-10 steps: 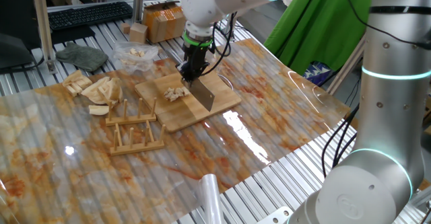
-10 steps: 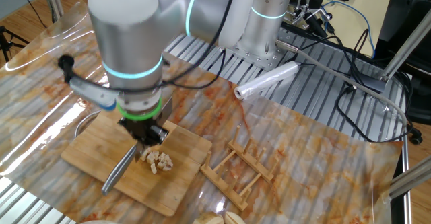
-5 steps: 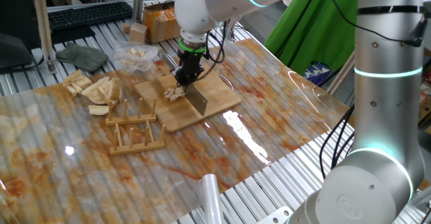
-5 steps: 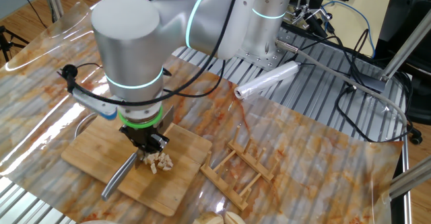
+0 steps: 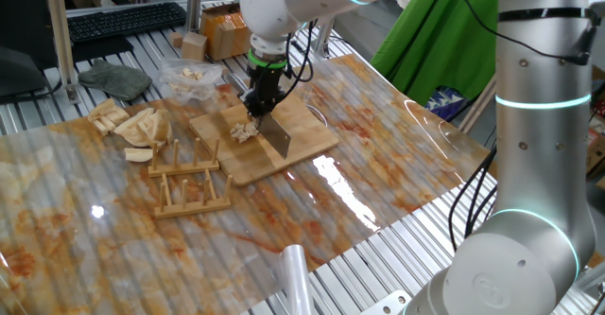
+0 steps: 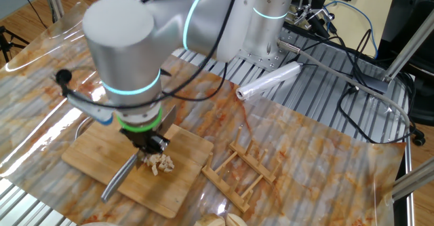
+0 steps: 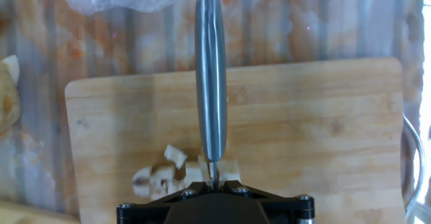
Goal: Slice the lotus root
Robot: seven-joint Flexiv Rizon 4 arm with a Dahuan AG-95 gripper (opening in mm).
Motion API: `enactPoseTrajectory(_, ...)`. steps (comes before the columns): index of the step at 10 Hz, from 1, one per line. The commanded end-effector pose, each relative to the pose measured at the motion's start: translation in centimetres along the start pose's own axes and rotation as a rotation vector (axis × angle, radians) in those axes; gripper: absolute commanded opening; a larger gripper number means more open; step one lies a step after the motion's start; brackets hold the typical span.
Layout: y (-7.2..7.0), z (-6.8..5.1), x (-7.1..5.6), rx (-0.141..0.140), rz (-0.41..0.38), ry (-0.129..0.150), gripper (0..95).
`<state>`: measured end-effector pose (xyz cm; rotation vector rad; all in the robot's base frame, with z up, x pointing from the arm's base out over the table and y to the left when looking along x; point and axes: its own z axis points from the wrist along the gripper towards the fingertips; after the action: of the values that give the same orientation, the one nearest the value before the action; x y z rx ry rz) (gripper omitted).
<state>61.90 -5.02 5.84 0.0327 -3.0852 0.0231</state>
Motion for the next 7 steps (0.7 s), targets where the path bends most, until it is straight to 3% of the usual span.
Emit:
enactPoseTrajectory(1,-0.1,-0.6,0.0,-0.007,0.002,0.006,0.0)
enactPoseTrajectory(4,-1.2,-2.0,0.1,-0.006,-0.03,0.0,0.0)
enactPoseTrajectory(7,-1.4,-2.0,-0.1,-0.007,-0.039,-0.002,0.0)
